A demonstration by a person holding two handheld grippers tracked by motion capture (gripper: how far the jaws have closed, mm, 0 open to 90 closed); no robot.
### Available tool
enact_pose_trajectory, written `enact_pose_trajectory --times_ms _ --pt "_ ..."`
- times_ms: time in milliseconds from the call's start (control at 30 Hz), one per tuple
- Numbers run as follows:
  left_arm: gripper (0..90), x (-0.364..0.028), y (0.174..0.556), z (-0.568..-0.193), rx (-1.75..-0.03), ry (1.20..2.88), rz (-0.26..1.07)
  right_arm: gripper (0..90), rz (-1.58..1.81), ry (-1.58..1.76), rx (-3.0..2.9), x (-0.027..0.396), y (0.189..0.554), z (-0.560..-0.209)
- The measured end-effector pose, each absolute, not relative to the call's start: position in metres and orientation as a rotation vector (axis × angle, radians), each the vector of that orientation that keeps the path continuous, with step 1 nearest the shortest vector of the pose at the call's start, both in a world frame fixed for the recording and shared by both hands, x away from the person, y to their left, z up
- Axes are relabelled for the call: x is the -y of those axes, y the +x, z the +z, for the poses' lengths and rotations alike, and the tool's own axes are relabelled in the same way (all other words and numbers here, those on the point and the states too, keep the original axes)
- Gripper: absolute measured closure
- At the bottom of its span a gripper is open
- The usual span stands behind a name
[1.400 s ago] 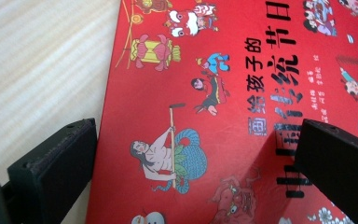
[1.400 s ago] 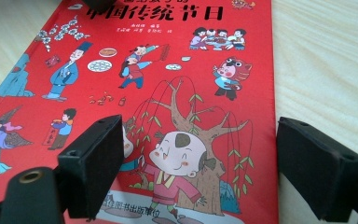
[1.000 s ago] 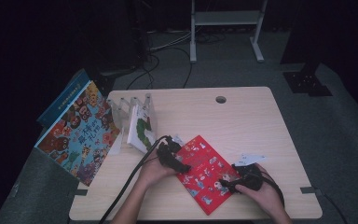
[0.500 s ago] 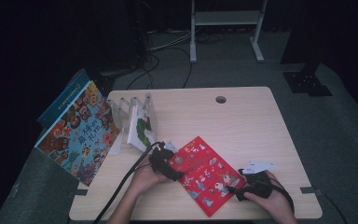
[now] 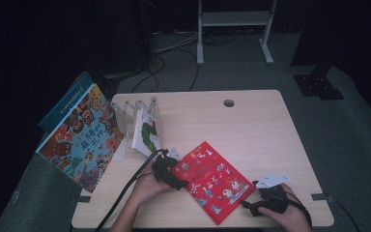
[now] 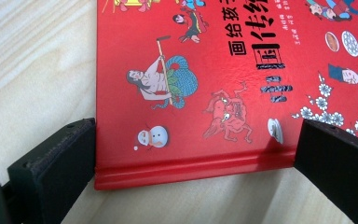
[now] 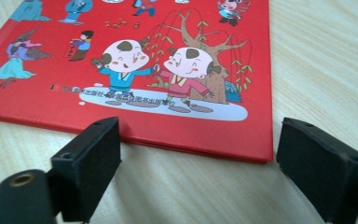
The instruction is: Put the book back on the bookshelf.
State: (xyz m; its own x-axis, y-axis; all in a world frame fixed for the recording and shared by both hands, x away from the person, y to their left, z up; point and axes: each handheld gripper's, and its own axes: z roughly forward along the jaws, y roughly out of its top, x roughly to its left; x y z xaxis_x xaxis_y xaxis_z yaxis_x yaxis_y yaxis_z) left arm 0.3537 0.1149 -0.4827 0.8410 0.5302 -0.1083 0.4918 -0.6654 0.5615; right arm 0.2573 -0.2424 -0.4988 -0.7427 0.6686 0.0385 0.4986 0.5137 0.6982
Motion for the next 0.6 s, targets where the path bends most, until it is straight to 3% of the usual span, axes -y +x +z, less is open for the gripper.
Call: enact_pose_trajectory --times_ms 267,467,600 --pt "0.0 -0.116 0.342 -0.482 -0.730 2.470 0.106 9.6 1.053 1.024 -2.498 0.252 0.271 -0.500" --pt "0.0 -0.118 0.349 -0.481 -0.784 2.412 0.042 9.8 1.074 1.016 -2.481 0.257 0.279 -0.501" --pt "0.0 -0.111 0.357 -0.480 -0.816 2.374 0.092 10.3 1.088 0.988 -2.473 0.256 0.277 -0.503"
